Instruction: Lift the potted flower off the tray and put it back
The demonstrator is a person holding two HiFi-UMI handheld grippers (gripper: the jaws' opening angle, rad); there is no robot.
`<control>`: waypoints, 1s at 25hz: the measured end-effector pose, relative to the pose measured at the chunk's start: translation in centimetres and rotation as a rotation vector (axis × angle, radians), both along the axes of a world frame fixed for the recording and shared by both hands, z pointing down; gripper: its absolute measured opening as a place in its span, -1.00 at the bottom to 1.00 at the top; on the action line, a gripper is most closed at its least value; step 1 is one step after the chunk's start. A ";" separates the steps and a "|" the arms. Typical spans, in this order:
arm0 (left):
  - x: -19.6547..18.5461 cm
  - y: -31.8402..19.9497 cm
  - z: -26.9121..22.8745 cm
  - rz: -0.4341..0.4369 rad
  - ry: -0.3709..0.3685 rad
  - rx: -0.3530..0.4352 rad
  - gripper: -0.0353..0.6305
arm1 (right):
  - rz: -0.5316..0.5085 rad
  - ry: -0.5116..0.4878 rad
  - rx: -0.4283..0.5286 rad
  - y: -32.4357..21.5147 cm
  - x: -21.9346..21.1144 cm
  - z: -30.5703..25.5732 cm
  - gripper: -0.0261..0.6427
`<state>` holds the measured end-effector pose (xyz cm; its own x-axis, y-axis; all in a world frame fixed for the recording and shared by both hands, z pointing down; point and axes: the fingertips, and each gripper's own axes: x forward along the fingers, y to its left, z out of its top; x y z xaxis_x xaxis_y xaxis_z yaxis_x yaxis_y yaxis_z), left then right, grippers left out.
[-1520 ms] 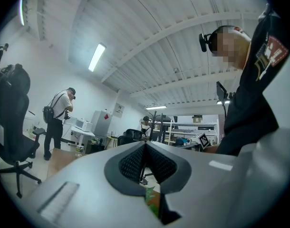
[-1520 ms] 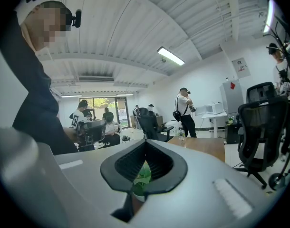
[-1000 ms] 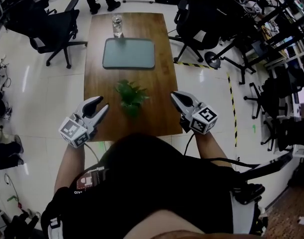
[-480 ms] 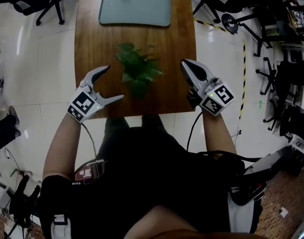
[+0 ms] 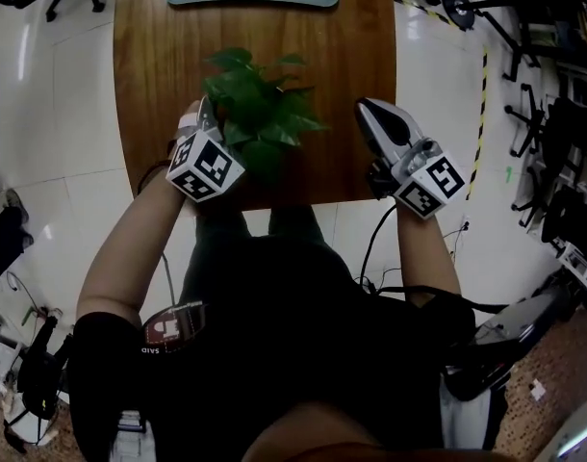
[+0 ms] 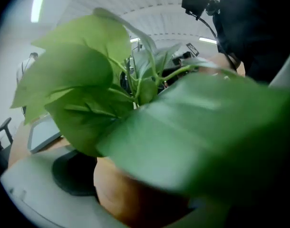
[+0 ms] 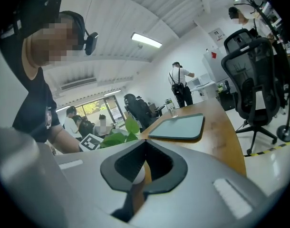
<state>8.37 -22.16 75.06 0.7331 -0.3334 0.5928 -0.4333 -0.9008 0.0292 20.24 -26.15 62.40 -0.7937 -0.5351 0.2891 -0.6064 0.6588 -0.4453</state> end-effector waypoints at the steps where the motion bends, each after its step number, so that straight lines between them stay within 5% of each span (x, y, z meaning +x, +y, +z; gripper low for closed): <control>1: 0.5 -0.3 0.3 -0.007 -0.008 0.018 0.85 | -0.001 0.001 -0.003 0.1 0.3 0.4 -0.88; 11: 2.4 -1.9 -0.7 -0.063 0.092 0.117 0.64 | 0.013 0.008 -0.020 0.9 1.7 1.3 -0.88; 25: -0.8 -10.9 -9.9 -0.217 0.239 0.189 0.63 | 0.053 0.052 0.135 -2.6 3.5 -0.8 -0.88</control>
